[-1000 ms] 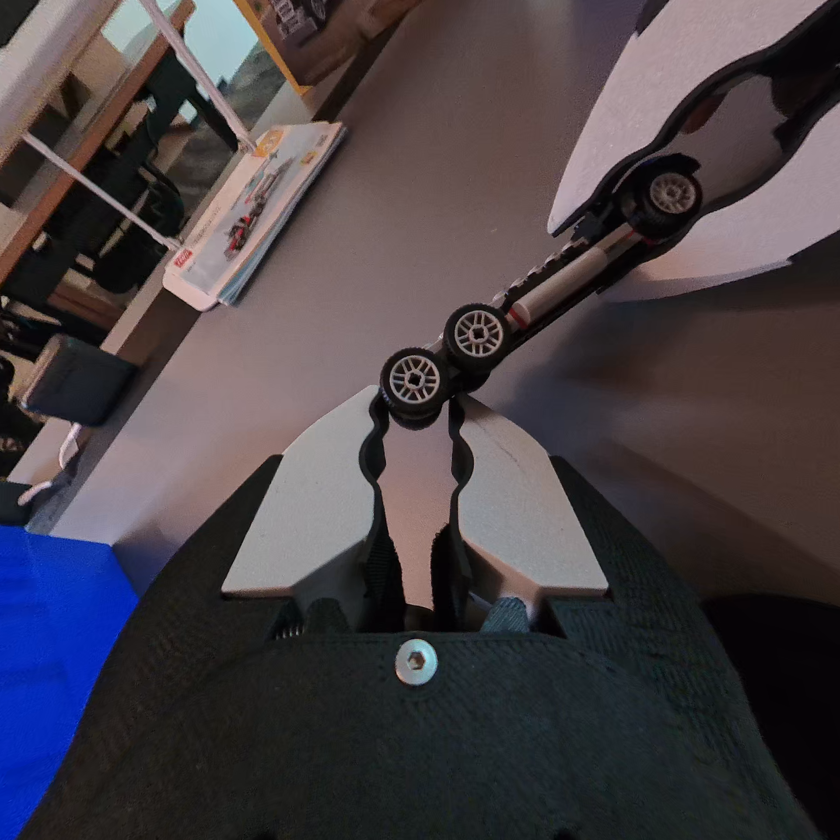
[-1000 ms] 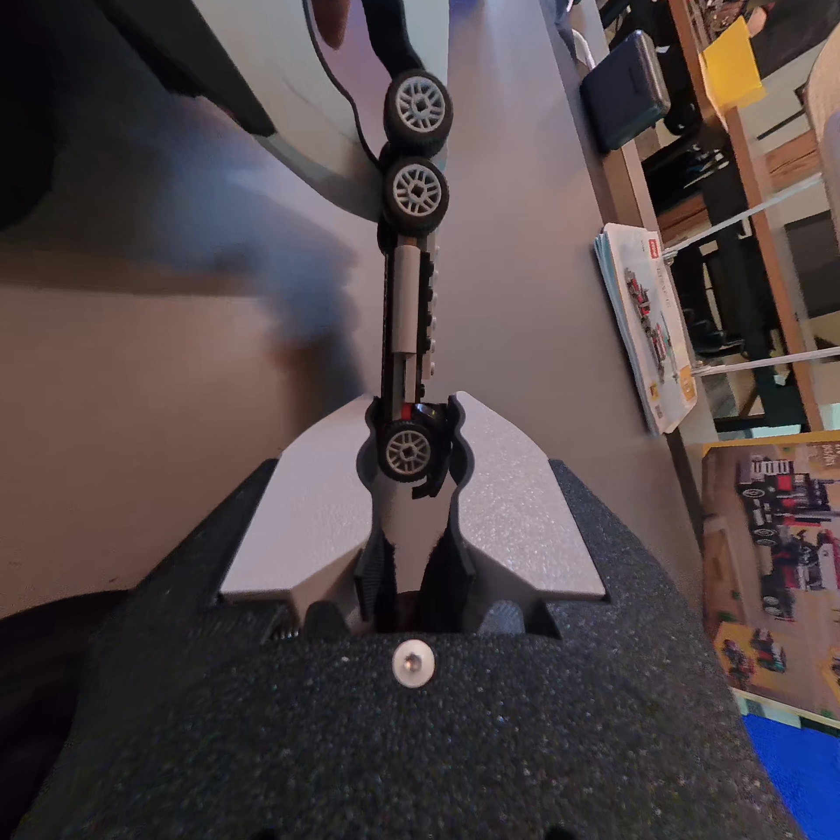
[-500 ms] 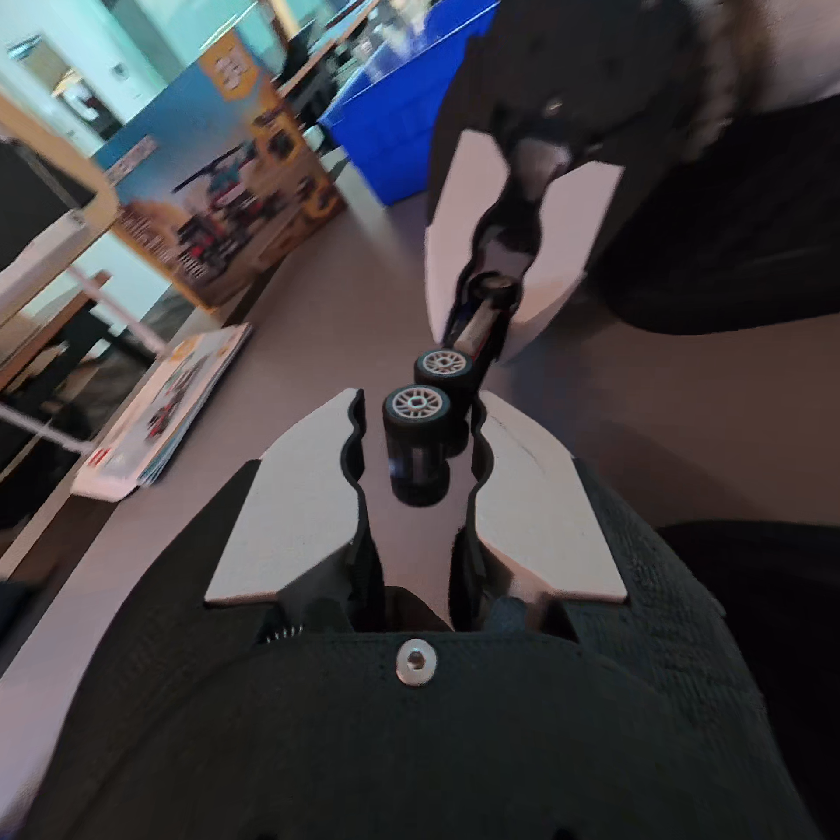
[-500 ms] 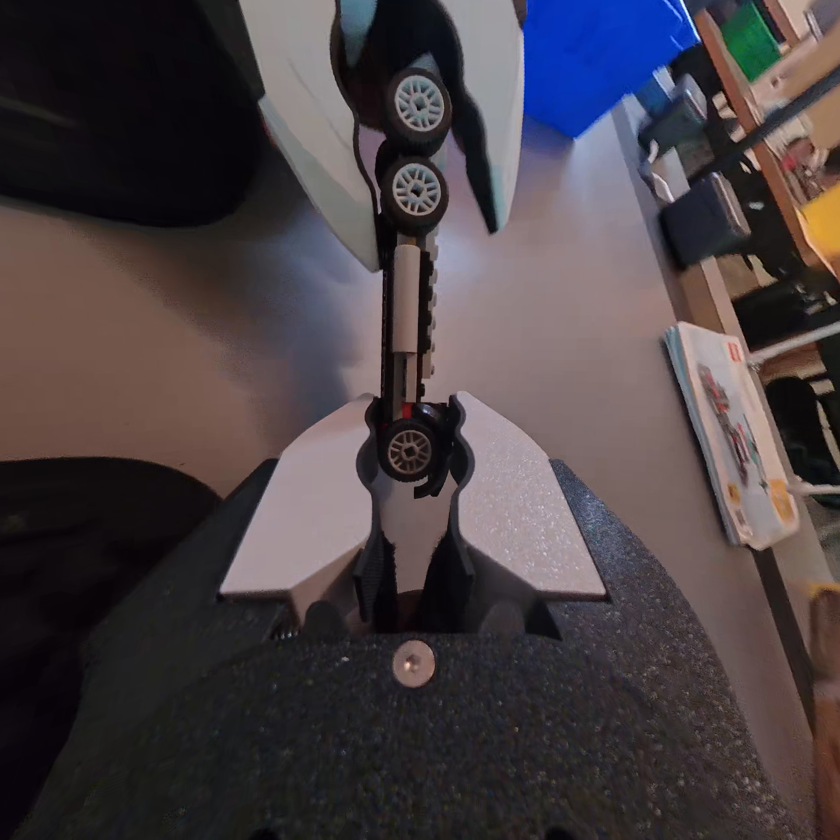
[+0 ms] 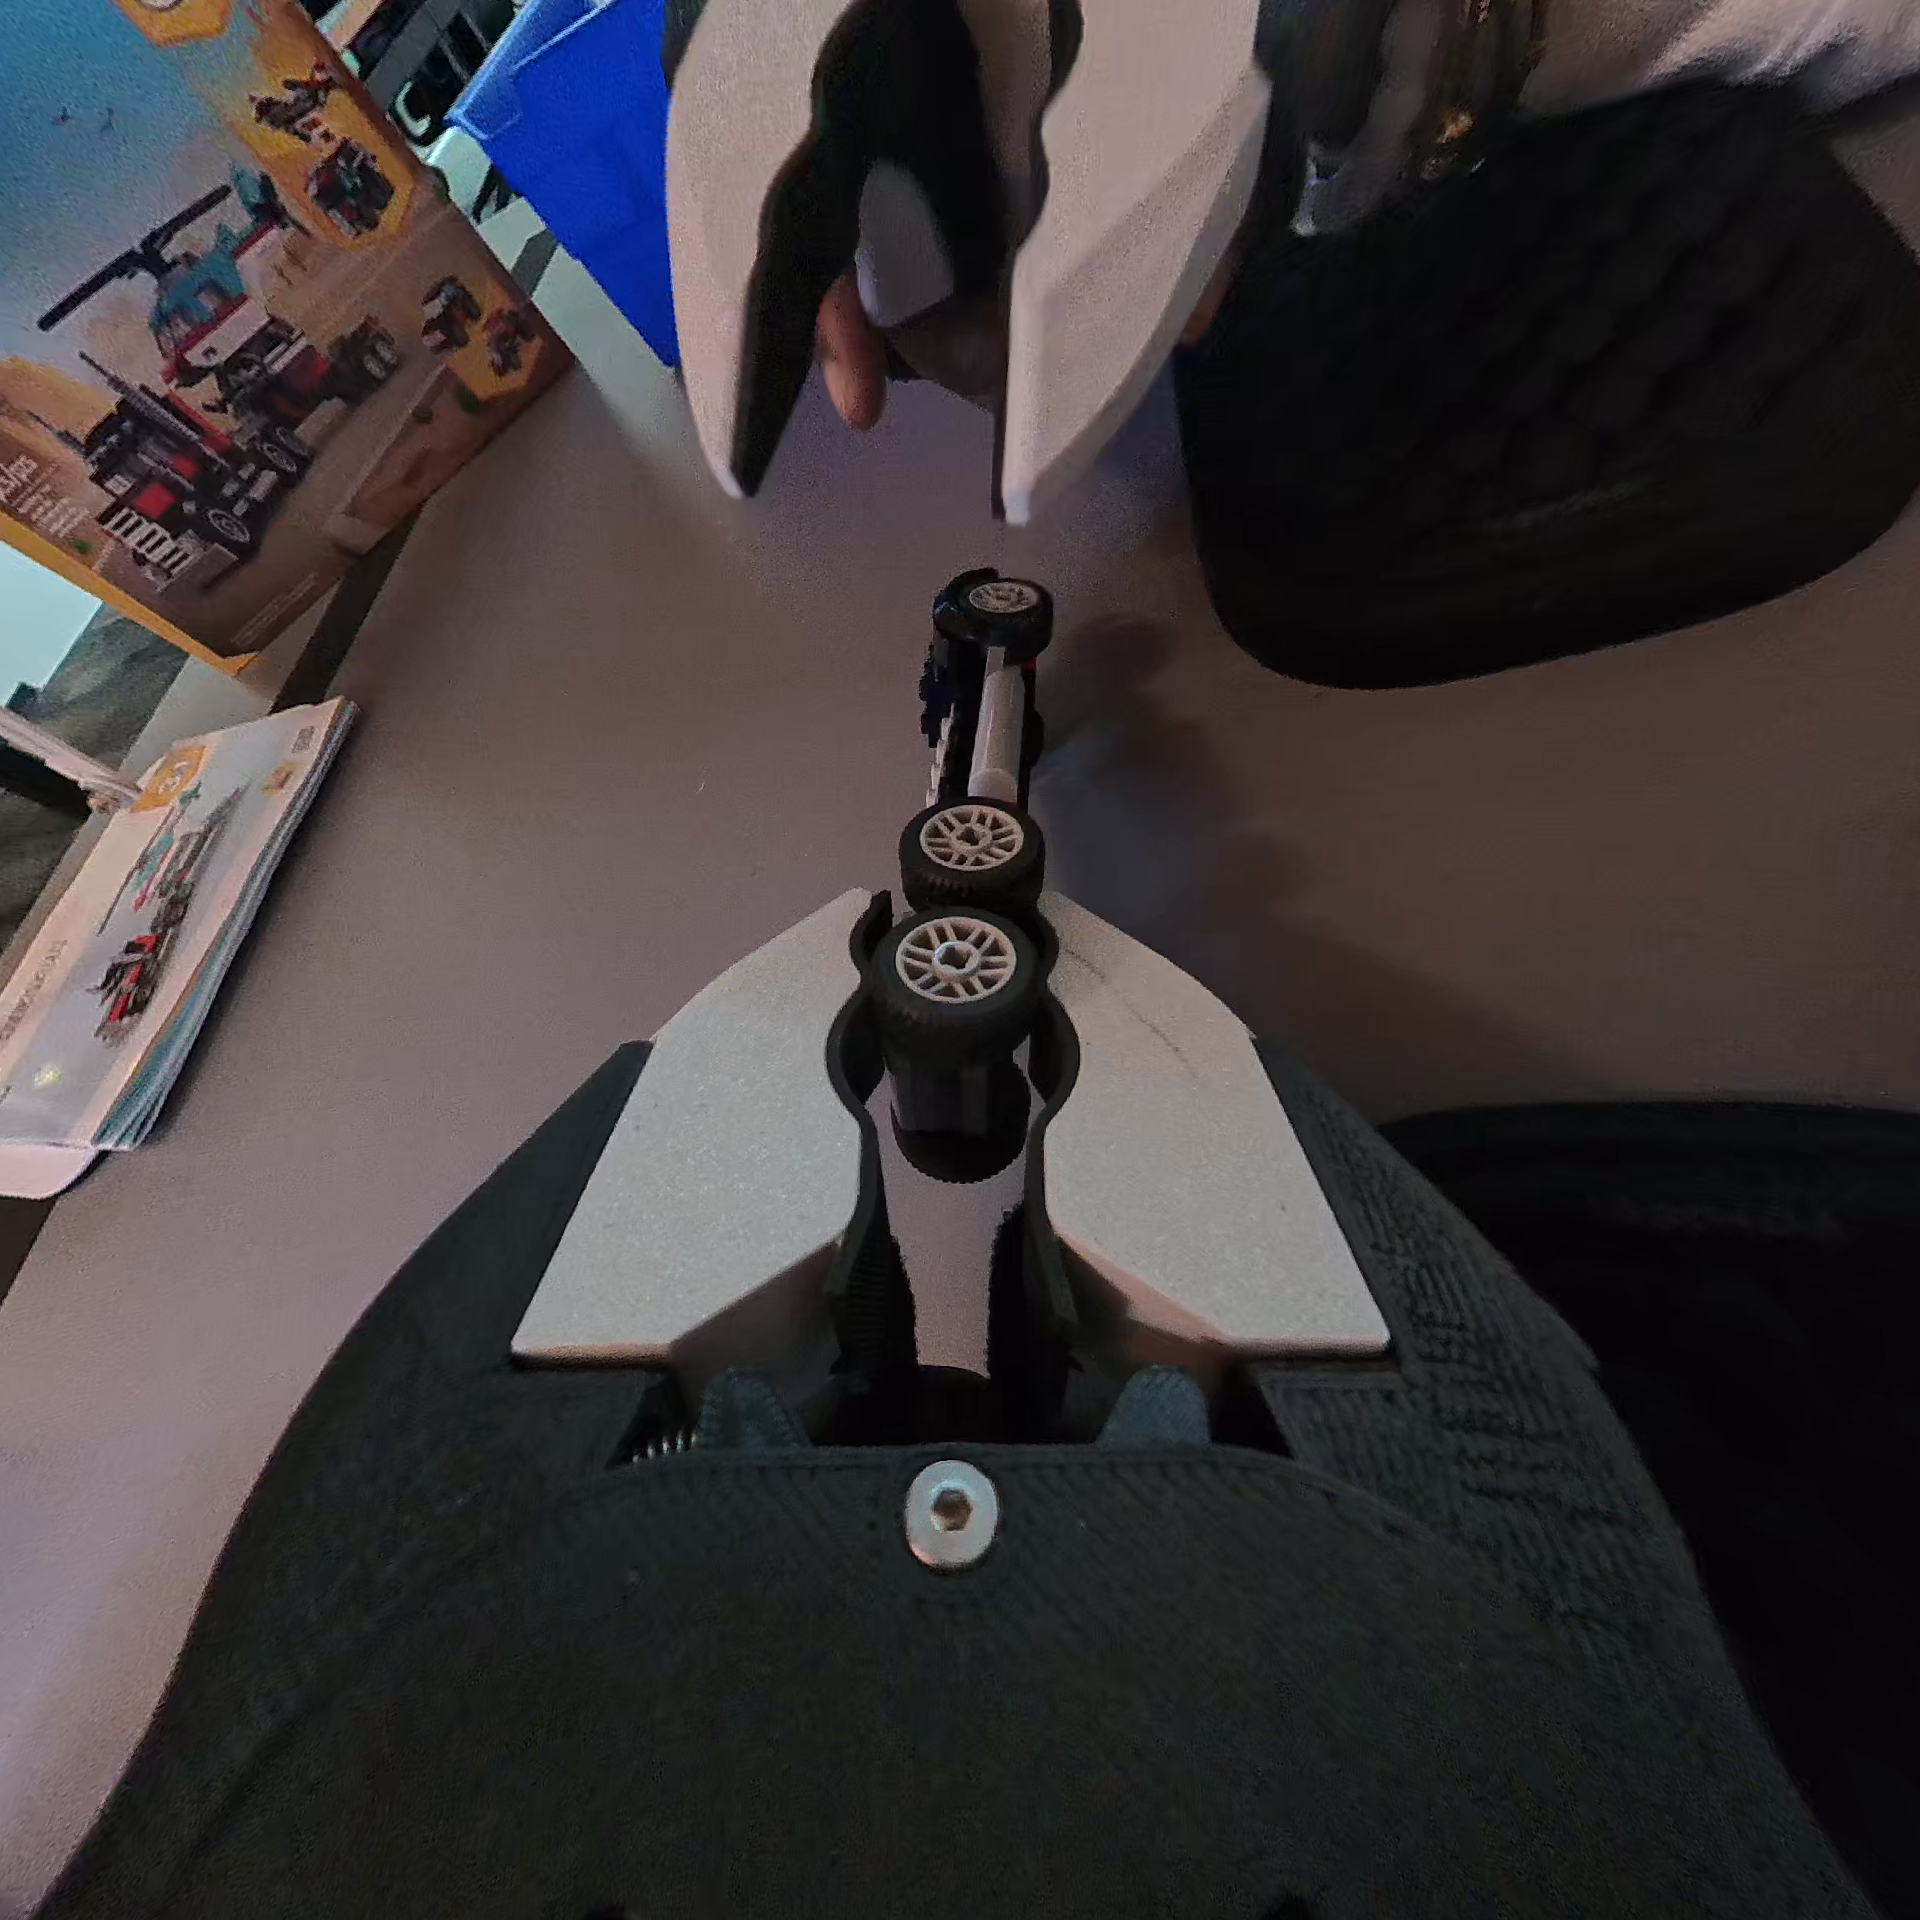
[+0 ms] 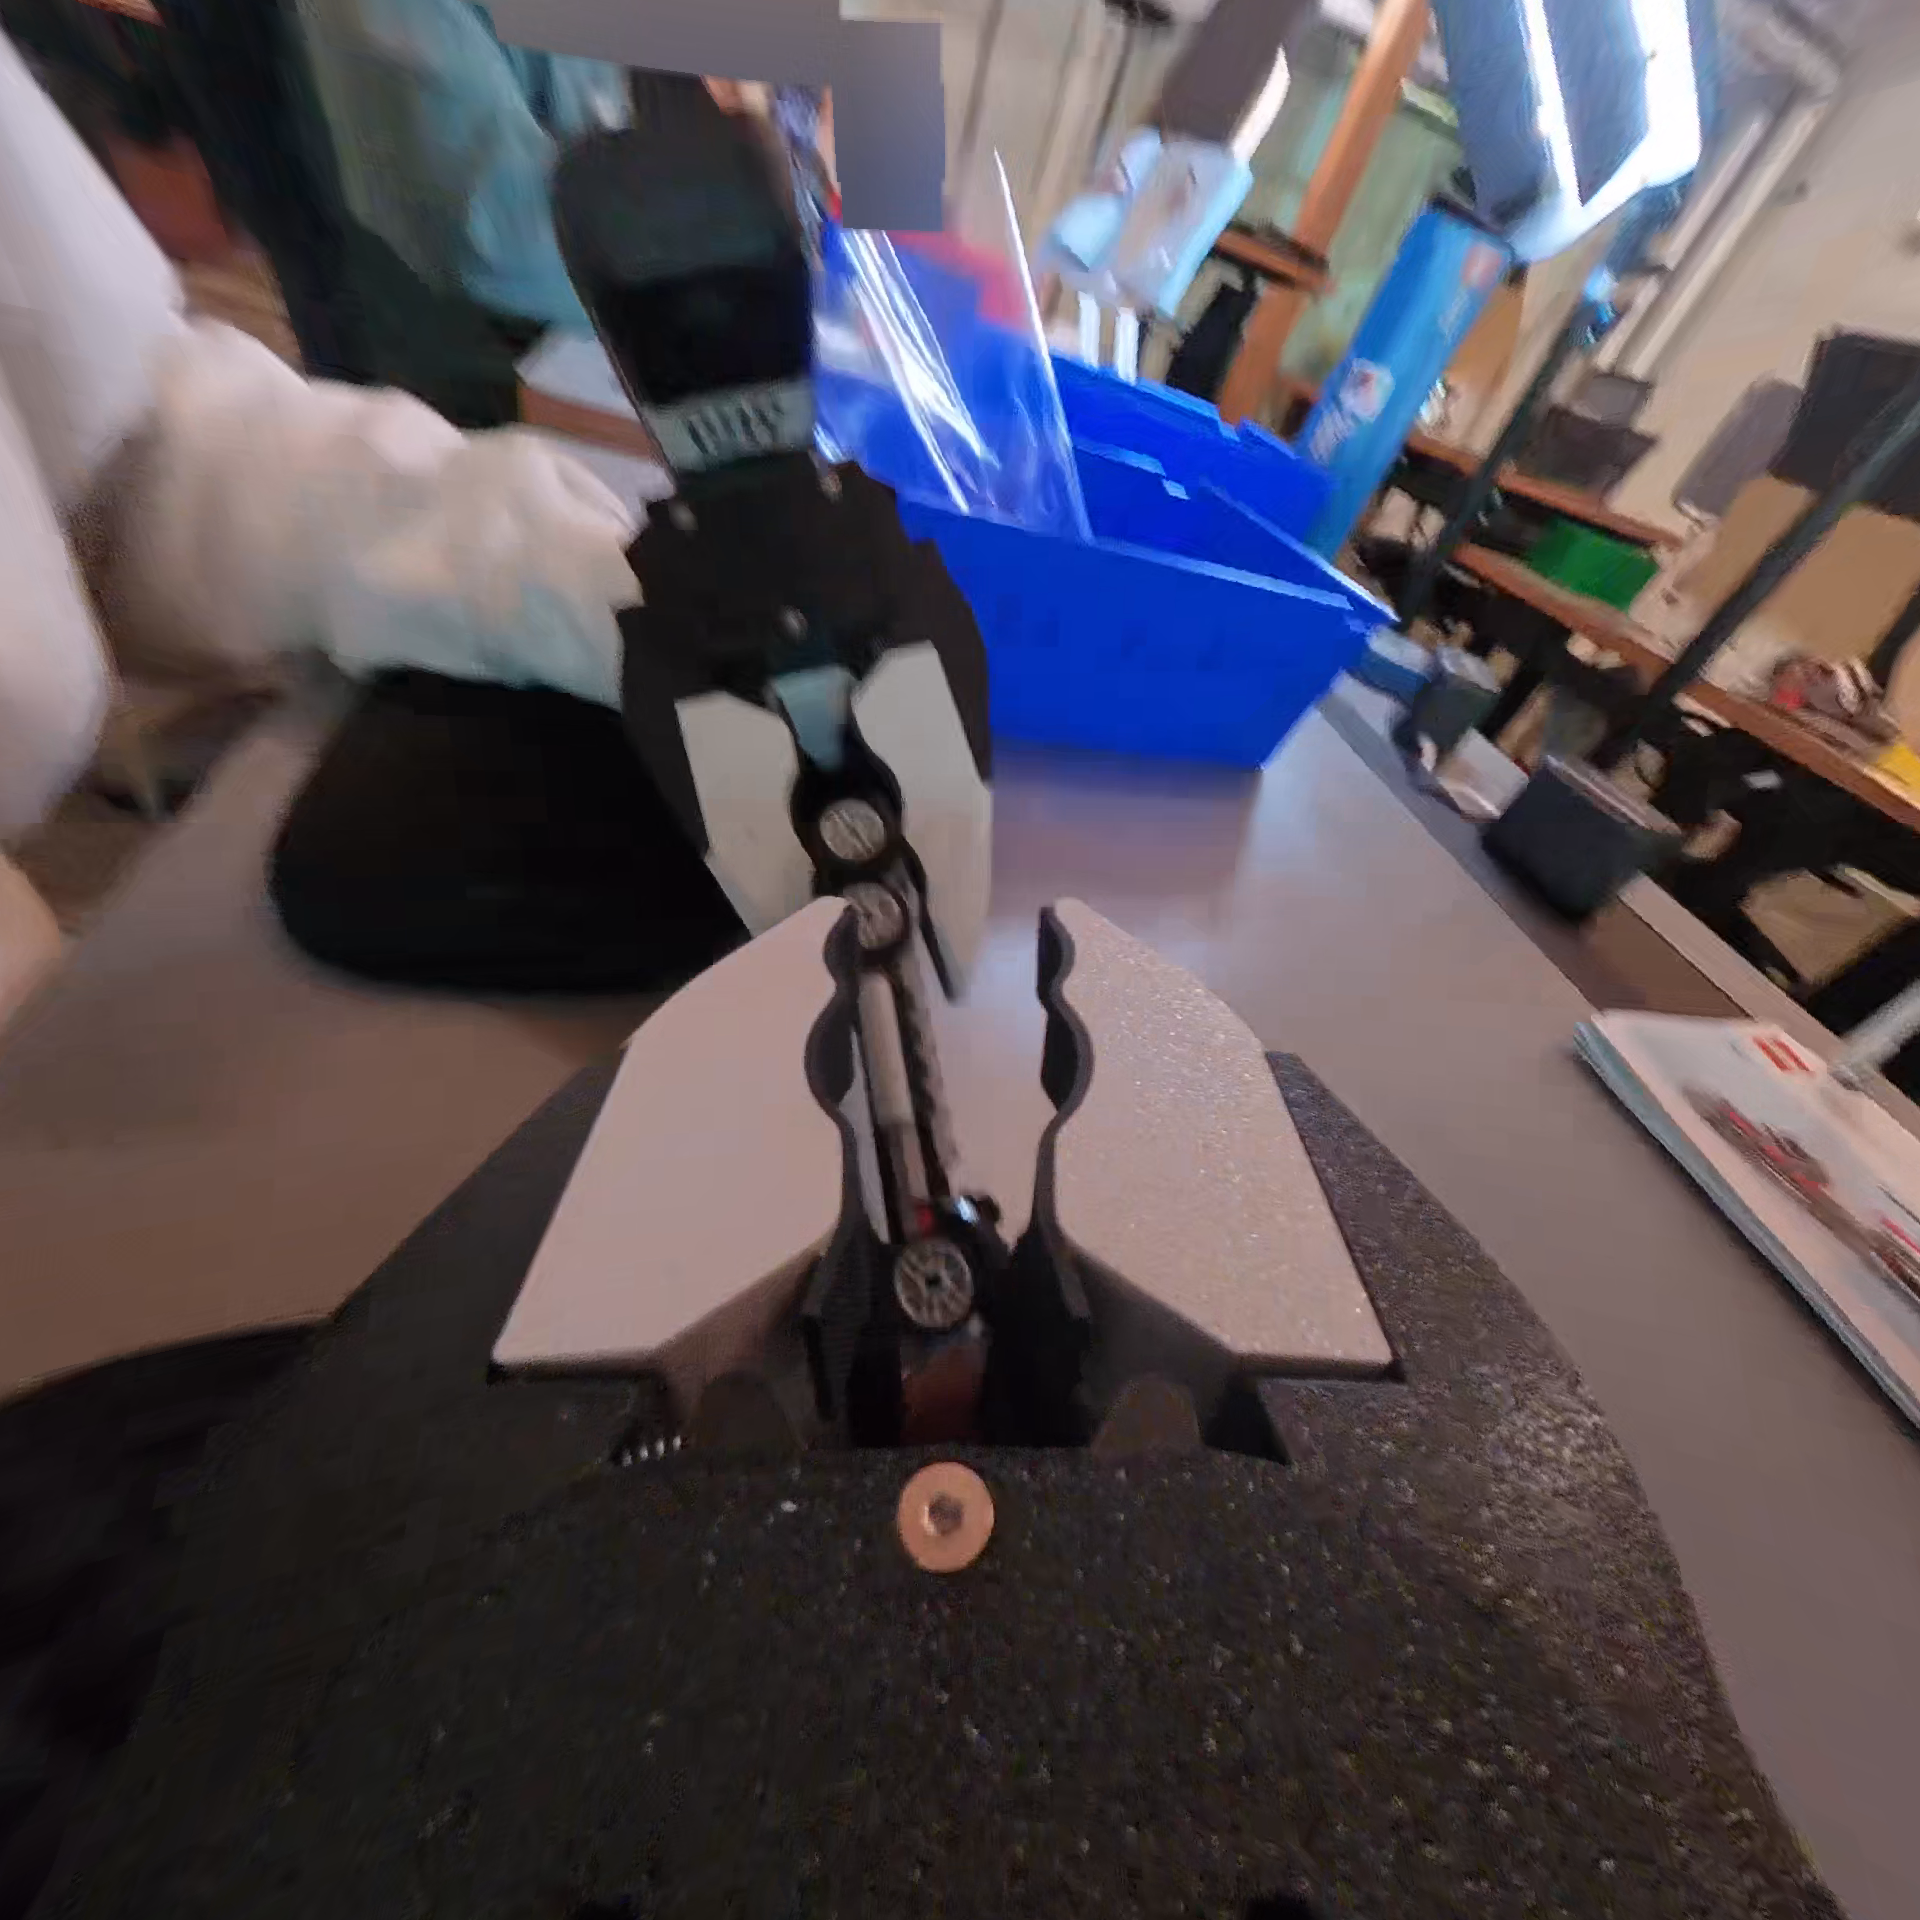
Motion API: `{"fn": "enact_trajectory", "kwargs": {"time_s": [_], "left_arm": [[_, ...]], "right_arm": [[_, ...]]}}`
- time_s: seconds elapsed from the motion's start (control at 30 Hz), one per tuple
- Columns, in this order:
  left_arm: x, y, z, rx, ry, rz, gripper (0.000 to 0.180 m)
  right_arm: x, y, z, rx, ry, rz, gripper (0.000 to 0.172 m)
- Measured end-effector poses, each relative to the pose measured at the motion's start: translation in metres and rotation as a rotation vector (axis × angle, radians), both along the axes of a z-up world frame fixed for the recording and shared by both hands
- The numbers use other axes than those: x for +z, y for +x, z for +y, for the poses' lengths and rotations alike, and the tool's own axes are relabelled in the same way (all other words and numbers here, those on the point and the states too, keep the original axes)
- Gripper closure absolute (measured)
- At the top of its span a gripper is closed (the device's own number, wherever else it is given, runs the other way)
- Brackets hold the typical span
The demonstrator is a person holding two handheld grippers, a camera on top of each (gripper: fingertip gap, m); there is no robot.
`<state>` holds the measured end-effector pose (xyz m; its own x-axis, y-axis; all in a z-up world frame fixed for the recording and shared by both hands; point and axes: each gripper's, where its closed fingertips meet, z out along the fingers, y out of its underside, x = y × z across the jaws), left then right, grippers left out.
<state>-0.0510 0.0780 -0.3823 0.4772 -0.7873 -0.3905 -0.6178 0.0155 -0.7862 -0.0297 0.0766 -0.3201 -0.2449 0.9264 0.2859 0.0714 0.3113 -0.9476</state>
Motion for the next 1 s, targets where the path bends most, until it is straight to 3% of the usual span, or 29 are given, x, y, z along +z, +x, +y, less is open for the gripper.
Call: {"fn": "enact_trajectory", "kwargs": {"time_s": [0.17,0.27,0.33,0.4,0.5,0.57,0.63,0.7,0.77,0.87,1.0], "left_arm": [[0.0,0.008,-0.002,-0.025,0.035,0.032,0.157],[0.0,0.008,-0.003,-0.028,0.056,0.058,0.157],[0.0,0.009,-0.003,-0.034,0.073,0.071,0.157],[-0.001,0.01,-0.003,-0.03,0.061,0.071,0.157],[-0.009,0.007,-0.002,-0.008,0.022,0.103,0.157],[-0.011,0.007,-0.003,-0.005,-0.018,0.075,0.157],[-0.005,0.01,-0.005,-0.014,-0.044,0.009,0.157],[0.001,0.012,-0.003,-0.003,-0.006,0.0,0.157],[0.006,0.012,-0.001,0.007,0.037,0.018,0.158],[0.0,0.009,0.0,0.017,0.056,0.082,0.158],[0.0,0.011,-0.001,0.014,0.025,0.037,0.158]], "right_arm": [[-0.042,-0.021,-0.021,0.027,0.102,-0.246,0.135],[-0.043,-0.026,-0.02,-0.001,0.121,-0.255,0.151],[-0.044,-0.025,-0.021,0.004,0.111,-0.262,0.151],[-0.043,-0.024,-0.02,-0.023,0.276,-0.244,0.152],[-0.047,-0.024,-0.019,-0.099,0.698,-0.231,0.151],[-0.045,-0.023,-0.02,-0.114,0.786,-0.197,0.151],[-0.038,-0.022,-0.02,-0.098,0.627,-0.159,0.151],[-0.03,-0.02,-0.018,-0.065,0.311,-0.137,0.152],[-0.027,-0.02,-0.016,-0.035,0.108,-0.125,0.153],[-0.035,-0.021,-0.015,-0.026,0.053,-0.167,0.153],[-0.031,-0.02,-0.015,-0.006,-0.065,-0.16,0.153]]}}
